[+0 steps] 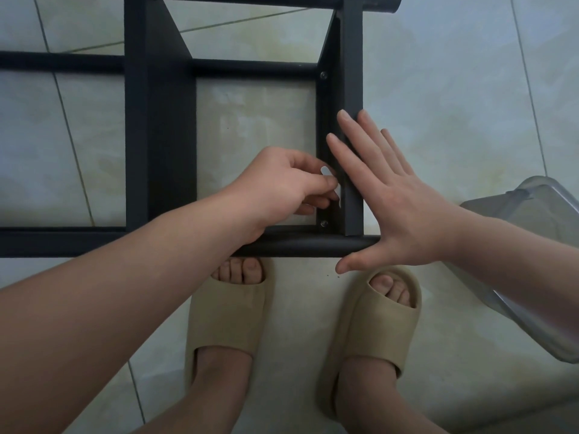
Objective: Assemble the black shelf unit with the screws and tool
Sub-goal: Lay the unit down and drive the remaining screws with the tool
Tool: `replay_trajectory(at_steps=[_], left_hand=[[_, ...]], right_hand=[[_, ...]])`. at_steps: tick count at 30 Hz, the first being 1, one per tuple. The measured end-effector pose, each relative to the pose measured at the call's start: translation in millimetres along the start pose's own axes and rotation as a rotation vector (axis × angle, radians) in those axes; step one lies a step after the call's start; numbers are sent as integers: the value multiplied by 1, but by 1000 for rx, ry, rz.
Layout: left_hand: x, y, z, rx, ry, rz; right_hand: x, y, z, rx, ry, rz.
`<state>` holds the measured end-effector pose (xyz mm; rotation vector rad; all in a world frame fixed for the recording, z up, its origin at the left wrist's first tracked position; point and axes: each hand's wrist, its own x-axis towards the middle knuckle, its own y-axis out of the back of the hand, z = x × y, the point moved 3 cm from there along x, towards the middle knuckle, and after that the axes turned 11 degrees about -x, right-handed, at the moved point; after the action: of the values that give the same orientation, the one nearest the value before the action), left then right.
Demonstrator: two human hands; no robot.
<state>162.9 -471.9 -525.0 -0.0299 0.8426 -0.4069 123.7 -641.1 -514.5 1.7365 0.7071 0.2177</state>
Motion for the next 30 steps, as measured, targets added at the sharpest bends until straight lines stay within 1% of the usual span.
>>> replay_trajectory(at_steps=[8,15,22,30], left_hand=[[-2,-3,-1,47,23,-44],[-1,-1,-1,-10,68,-25],[0,-2,1,-38,61,-22],[-2,-4,0,1,59,-42]], right_hand=[[0,0,0,-2,4,7],[0,0,0,-6,4,3],[0,2,0,-12,-2,-10],[0,2,-1,-3,-2,-8]])
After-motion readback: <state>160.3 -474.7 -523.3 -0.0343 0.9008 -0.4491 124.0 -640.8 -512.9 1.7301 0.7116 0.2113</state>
